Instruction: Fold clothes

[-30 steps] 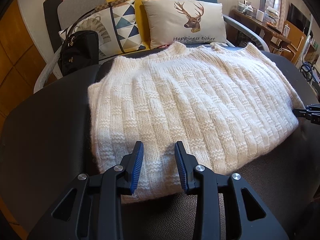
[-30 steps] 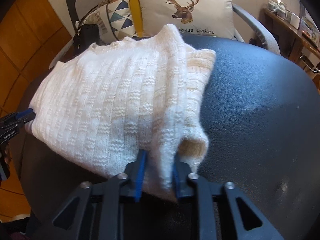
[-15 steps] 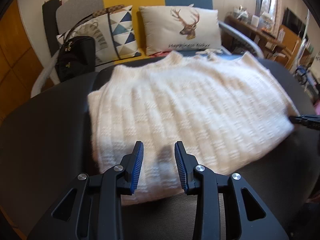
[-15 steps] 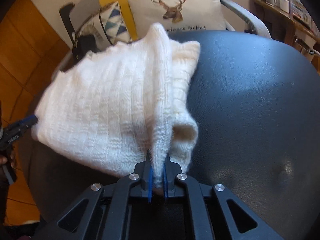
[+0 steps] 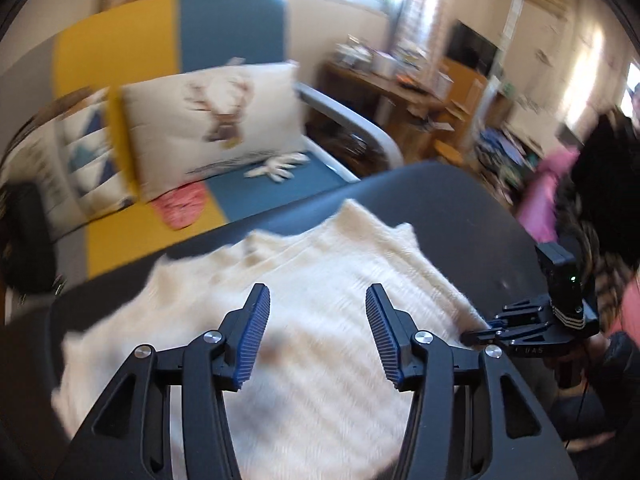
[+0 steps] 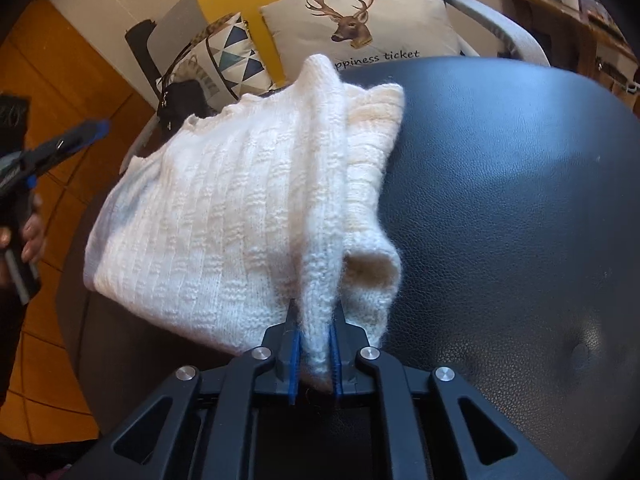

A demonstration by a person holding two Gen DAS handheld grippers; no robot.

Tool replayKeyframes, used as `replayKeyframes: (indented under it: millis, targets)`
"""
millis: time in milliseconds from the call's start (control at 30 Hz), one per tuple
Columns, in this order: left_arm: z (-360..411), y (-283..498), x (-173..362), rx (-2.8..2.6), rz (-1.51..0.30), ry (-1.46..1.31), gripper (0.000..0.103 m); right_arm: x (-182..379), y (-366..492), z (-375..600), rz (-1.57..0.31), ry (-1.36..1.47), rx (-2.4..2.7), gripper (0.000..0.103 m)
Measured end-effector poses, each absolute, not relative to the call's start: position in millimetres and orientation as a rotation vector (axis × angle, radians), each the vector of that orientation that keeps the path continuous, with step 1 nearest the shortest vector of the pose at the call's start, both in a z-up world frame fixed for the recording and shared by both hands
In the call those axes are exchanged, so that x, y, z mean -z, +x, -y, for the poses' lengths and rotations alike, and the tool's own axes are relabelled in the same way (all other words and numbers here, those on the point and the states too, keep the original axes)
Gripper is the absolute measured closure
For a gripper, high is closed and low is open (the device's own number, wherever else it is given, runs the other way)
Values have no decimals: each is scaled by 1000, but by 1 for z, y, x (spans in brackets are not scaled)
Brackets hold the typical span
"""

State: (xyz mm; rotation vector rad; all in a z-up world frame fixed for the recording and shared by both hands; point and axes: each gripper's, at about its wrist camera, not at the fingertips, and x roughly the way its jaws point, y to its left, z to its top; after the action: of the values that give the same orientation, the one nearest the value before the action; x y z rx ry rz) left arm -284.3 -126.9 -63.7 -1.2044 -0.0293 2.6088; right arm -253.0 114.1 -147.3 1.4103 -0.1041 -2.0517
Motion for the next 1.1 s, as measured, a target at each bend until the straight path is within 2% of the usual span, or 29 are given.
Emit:
replayKeyframes:
  millis: [267, 467, 500, 533, 633, 800, 1100]
  targets:
    - [82, -362, 94, -2462, -240, -1242, 49, 151, -255, -117, 118, 1389, 2028, 92]
    - [63, -391, 121, -2309, -285, -1262, 49, 154, -259, -122, 172, 1375, 2014, 91]
    - [61, -396, 126, -2290, -294, -1271, 50, 154, -259, -122, 165, 1371, 2015, 91]
    - [60, -400, 130, -2273, -291, -1281, 56, 153, -259, -122, 155, 1367, 2016, 91]
    - [63, -411, 137, -2242, -234, -1311, 83, 152, -260, -119, 121, 1358, 2019, 91]
    - [68, -419, 143, -2236, -211, -1359, 84, 151, -260, -117, 90, 1346, 2025, 90]
    - [66, -426, 147, -2193, -285, -1379, 82, 153, -262, -124, 115, 1336, 2022, 89]
